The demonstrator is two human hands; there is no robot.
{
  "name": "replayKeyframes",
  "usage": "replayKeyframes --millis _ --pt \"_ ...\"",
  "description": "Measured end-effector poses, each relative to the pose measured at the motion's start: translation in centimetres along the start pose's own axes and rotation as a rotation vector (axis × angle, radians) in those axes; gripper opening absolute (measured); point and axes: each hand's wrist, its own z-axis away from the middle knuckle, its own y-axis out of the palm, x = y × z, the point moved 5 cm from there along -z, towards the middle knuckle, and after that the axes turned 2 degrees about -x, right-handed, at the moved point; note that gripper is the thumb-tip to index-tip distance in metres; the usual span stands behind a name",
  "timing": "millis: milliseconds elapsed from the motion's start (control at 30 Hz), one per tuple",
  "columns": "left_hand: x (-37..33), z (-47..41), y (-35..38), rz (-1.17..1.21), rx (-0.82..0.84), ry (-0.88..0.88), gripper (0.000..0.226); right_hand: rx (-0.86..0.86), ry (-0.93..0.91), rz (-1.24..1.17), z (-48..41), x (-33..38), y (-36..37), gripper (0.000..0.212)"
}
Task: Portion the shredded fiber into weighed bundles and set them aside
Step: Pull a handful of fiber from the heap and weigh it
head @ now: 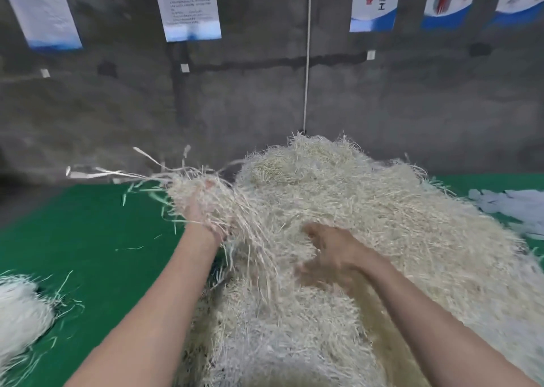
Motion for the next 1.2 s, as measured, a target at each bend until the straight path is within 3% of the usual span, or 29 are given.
replayKeyframes --millis 67,133,200,267,333,367,433,467,500,533,600,667,700,767,867,967,1033,1067,1133,1200 --pt "1.2 1.3 -0.5 -0.051 -0.056 -0.046 0.066 -0.030 -0.061 -0.001 0.2 3.2 -3.8 0.067" --pt "1.4 2.3 -0.6 -0.055 -0.087 -0.050 0.061 -0.177 -0.139 -0.032 1.0 5.1 -7.4 0.069" --pt "1.2 3.6 -0.4 -0.107 -0.044 0.002 0.059 -0.251 -0.251 -0.316 1.9 7.2 -8.6 0.097" --pt "0.5 4.7 0.3 -0.113 0.027 0.045 0.057 -0.169 -0.289 -0.698 1.5 9.4 -6.6 0.123" --pt "0.0 5.5 0.6 -0.060 0.068 0.053 0.051 -0.061 -0.168 -0.769 0.4 10.4 -2.3 0.128" --pt "-0.2 5.9 0.5 -0.027 0.064 0.044 0.053 0.003 -0.084 -0.743 0.0 10.5 0.0 0.120" --pt "-0.9 6.2 -0.3 0.044 0.087 0.049 0.055 0.074 0.015 -0.754 -0.5 10.1 3.5 0.072" --pt "-1.5 5.8 -0.7 0.067 0.112 0.070 0.056 0.047 0.053 -0.852 -0.8 9.5 4.3 0.042" --pt "-2.0 5.4 -1.0 0.062 0.151 0.088 0.057 -0.003 0.118 -1.015 -1.2 8.5 4.4 0.027" --pt "-2.6 4.9 -1.2 -0.028 0.192 0.117 0.053 -0.038 0.209 -1.270 -1.5 7.8 4.3 0.016" --pt "-2.8 3.8 -1.1 -0.378 0.320 0.201 0.039 -0.005 0.321 -1.877 -2.0 7.3 3.6 0.019" --pt "-1.8 3.5 -0.9 -0.941 0.431 0.341 0.018 0.054 0.290 -2.119 -2.0 8.5 2.3 0.031" --pt "-0.9 3.6 -0.9 -1.259 0.461 0.428 0.014 0.084 0.236 -2.070 -1.9 9.7 1.8 0.032" --pt "0.6 4.0 -1.3 -1.791 0.445 0.663 0.031 0.143 0.087 -1.832 -1.7 12.3 1.8 0.041" --pt "0.6 5.5 -1.2 -1.985 0.334 0.990 0.019 0.095 0.077 -1.373 -1.2 15.0 3.3 0.044" --pt "0.0 6.7 -0.9 -1.860 0.360 0.980 0.025 -0.198 0.284 -1.389 -1.0 14.2 3.2 0.014" --pt "-1.2 7.4 -1.4 -1.519 0.417 0.734 0.049 -0.358 0.388 -1.379 -0.6 13.0 2.0 0.004" --pt "-1.7 7.8 -1.9 -1.294 0.451 0.583 0.061 -0.376 0.366 -1.392 -0.2 13.2 1.3 0.006" --pt "-2.6 8.4 -2.9 -0.880 0.536 0.414 0.060 -0.387 0.196 -1.332 0.3 14.9 0.2 0.025" --pt "-2.9 8.4 -4.1 -0.672 0.685 0.314 0.059 -0.346 0.079 -1.171 0.9 17.2 0.4 0.043"
